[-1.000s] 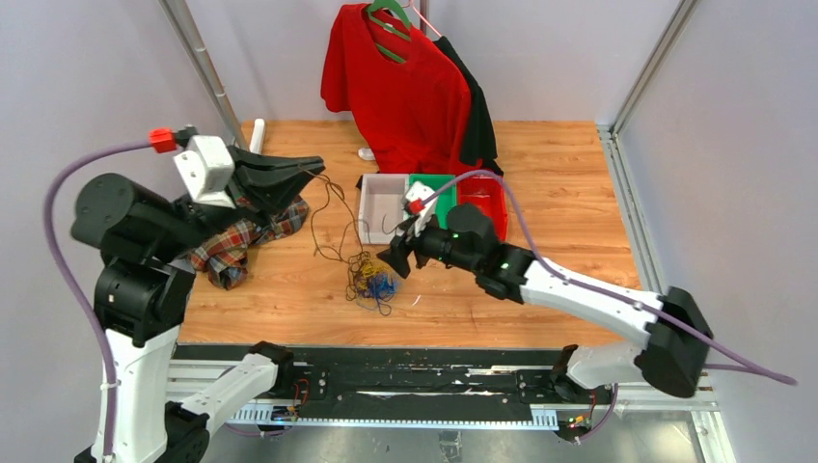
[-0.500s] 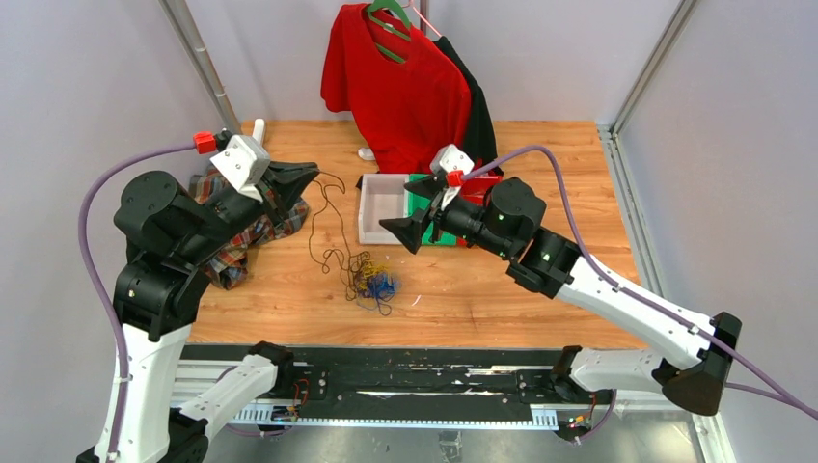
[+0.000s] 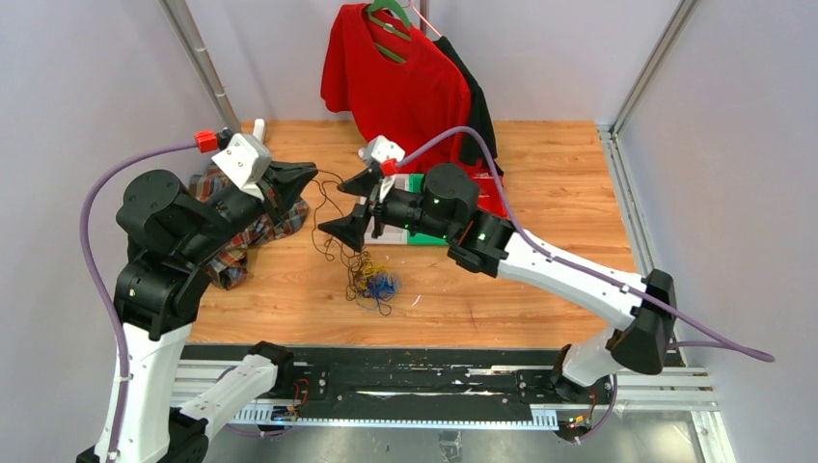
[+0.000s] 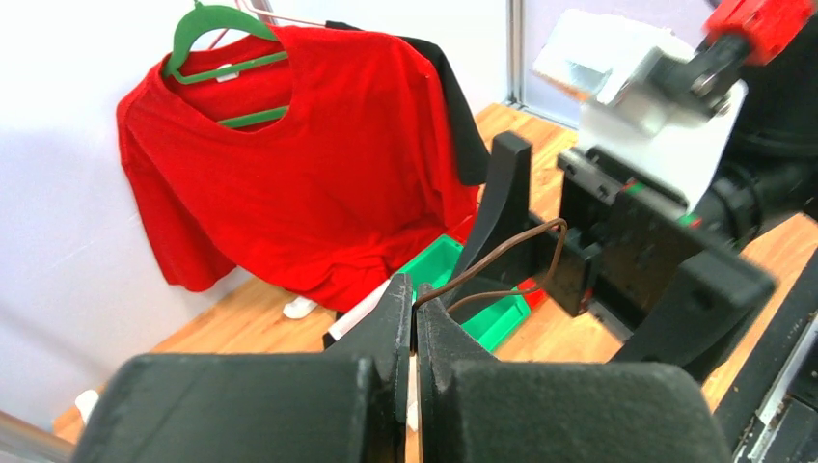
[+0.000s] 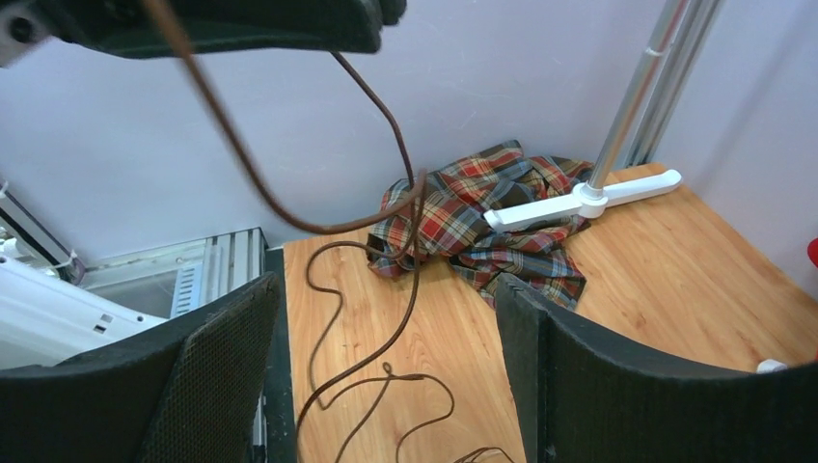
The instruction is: Untangle the cables
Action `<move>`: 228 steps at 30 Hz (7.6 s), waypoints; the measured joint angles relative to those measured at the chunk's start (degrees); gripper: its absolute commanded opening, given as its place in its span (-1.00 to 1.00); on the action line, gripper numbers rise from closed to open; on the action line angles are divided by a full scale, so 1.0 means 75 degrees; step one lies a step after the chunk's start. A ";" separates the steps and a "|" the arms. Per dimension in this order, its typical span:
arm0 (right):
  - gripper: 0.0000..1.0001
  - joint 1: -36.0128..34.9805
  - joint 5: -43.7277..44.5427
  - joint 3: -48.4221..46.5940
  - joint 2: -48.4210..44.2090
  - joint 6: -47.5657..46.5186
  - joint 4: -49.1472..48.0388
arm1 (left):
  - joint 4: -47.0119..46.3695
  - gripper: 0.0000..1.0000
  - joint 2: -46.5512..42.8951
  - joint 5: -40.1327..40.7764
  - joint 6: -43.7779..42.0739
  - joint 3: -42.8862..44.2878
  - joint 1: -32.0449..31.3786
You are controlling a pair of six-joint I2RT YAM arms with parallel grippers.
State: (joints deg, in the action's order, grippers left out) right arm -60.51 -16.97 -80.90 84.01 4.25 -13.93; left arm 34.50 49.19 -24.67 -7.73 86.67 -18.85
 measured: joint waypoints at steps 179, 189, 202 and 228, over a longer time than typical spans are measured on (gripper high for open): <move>-0.98 0.1329 0.1909 -0.5426 0.6898 -0.4692 0.4774 | 0.3448 0.96 0.1040 -0.0105 -0.0906 -0.0560 0.2241; -0.99 0.1370 0.2305 -0.4118 0.6172 -0.4109 0.3576 | 0.3448 0.96 0.0801 -0.0157 -0.0912 -0.0717 0.2244; -0.99 0.2486 0.3110 -0.1644 0.4004 -0.2331 0.1536 | 0.3448 0.96 0.0708 -0.0280 -0.1107 -0.0921 0.2247; 0.17 0.1612 0.1542 -0.3485 0.5665 -0.2917 0.3168 | 0.3459 0.96 0.0670 -0.0513 -0.1142 -0.1247 0.2247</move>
State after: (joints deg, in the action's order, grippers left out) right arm -48.42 -5.41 -107.04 126.50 -17.63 9.82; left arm 60.45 54.22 -28.51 -16.29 77.32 -2.00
